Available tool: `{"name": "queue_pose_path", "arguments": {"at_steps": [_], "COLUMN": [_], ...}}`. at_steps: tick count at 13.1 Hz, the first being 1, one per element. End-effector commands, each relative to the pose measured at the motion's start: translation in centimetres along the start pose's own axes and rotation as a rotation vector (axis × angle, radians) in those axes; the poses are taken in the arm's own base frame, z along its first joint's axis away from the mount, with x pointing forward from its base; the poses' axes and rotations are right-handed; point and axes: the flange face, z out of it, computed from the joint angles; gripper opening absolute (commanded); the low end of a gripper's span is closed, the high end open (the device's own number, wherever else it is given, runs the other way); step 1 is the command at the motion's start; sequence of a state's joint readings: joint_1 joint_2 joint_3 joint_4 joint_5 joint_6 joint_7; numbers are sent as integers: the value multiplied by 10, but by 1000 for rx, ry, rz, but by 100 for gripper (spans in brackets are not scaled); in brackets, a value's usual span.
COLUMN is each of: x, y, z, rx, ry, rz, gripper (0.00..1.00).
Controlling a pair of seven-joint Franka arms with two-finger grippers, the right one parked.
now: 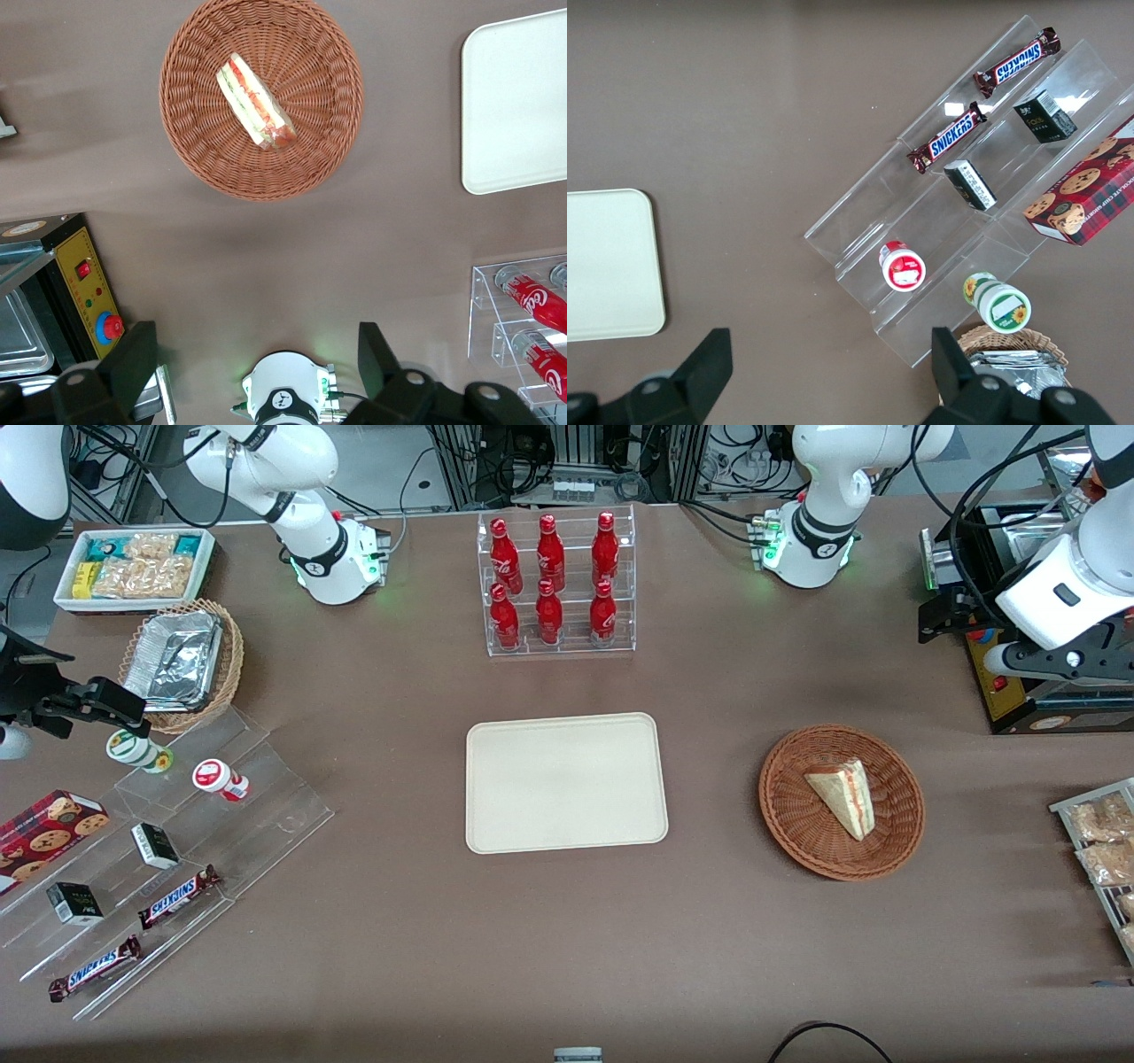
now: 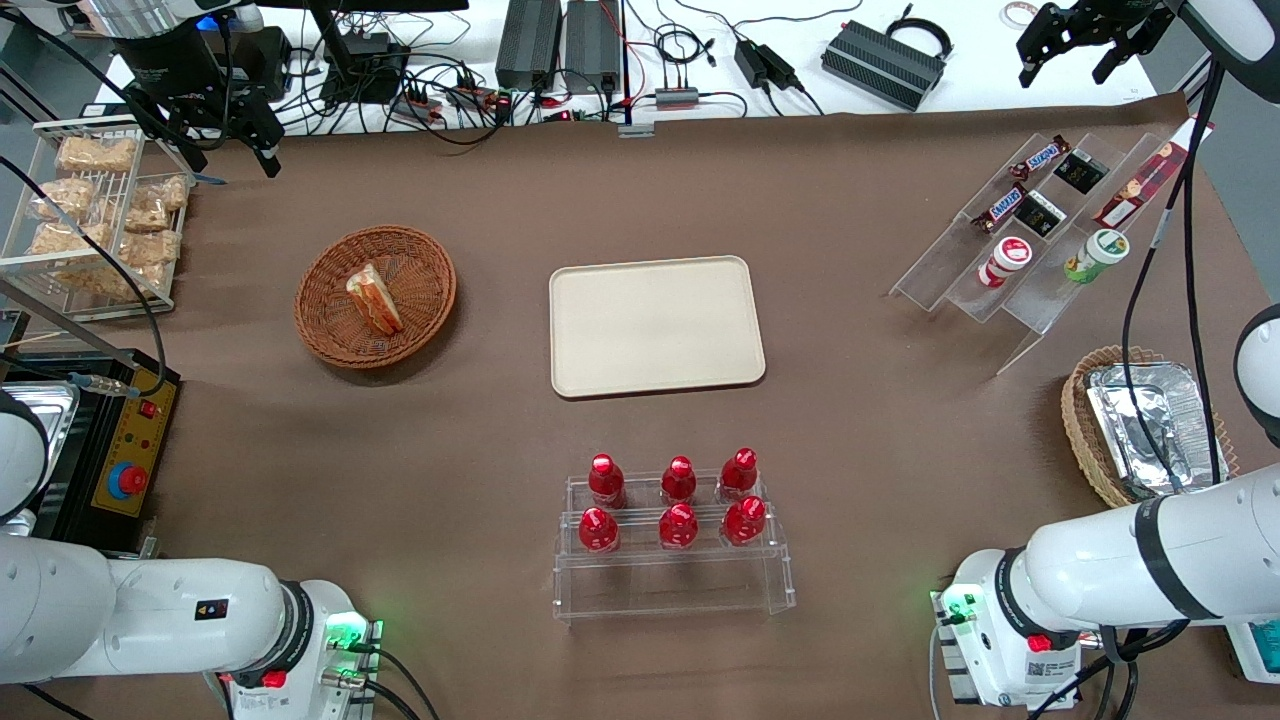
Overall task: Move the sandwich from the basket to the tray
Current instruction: 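Move the left gripper over the wicker basket toward the sandwich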
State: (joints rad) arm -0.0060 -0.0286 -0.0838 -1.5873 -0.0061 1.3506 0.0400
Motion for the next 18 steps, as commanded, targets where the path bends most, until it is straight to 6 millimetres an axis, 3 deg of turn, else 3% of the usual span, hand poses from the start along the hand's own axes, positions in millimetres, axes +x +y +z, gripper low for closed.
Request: {"name": "queue_pose_path", "arguments": {"at_steps": [1,4,9,16,18], "x": [4,12,23,42,44], "y": [-5,-9,-13,-15,-15], "z": [-6,15,89,186,209], "rx": [29,27,13,20,17], "ry": [27,18,-11,132,186], "rz": [5,0,-5,-12,-86], "gripper": [100,100,100,100,100]}}
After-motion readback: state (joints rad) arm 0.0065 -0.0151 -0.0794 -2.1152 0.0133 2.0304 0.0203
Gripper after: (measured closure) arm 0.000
